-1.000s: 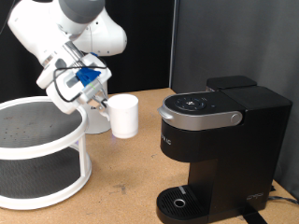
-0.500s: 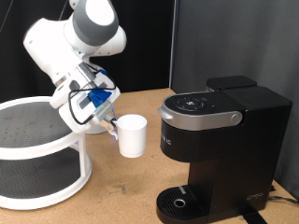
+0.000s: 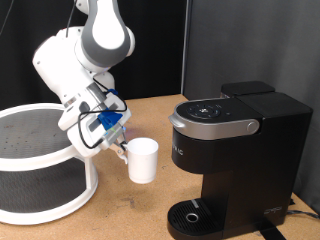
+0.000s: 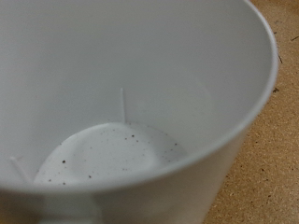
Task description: Make a cup of coffee with the keurig machine
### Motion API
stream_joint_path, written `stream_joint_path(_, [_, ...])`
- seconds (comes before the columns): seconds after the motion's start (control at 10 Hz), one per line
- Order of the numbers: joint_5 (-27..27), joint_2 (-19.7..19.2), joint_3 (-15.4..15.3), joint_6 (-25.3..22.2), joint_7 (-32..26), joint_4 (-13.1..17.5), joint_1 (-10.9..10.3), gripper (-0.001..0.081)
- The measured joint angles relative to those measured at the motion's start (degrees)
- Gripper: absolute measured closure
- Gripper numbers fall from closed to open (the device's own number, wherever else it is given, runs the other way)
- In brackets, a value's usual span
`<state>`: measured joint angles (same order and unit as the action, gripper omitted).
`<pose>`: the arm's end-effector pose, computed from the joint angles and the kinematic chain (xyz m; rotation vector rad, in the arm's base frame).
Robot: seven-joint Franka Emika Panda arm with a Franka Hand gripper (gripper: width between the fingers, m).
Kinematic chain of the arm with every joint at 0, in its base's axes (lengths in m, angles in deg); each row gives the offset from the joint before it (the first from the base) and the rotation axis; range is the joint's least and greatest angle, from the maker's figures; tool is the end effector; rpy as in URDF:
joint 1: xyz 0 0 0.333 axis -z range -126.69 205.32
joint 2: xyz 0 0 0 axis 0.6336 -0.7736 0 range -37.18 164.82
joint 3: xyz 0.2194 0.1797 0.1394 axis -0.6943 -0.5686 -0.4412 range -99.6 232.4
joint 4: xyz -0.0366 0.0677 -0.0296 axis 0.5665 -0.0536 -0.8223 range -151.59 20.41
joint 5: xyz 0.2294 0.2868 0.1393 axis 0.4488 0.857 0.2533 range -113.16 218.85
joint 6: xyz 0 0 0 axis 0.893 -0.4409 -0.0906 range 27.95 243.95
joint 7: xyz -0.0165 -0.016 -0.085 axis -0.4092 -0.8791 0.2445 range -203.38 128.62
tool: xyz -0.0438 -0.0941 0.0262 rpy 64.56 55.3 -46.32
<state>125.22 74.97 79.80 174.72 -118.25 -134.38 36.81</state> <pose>0.3638 -0.0774 0.2618 -2.5455 -0.1513 -0.6127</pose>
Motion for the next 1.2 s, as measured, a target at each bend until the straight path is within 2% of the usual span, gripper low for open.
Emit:
stream_joint_path(0.4, [8.56,-5.06,-1.43,1.54,-6.8,1.53,-0.71,0.0734])
stream_joint_path(1.2, [24.23,-13.63,-6.76,2.2,-16.78,7.8,-2.18,0.0734])
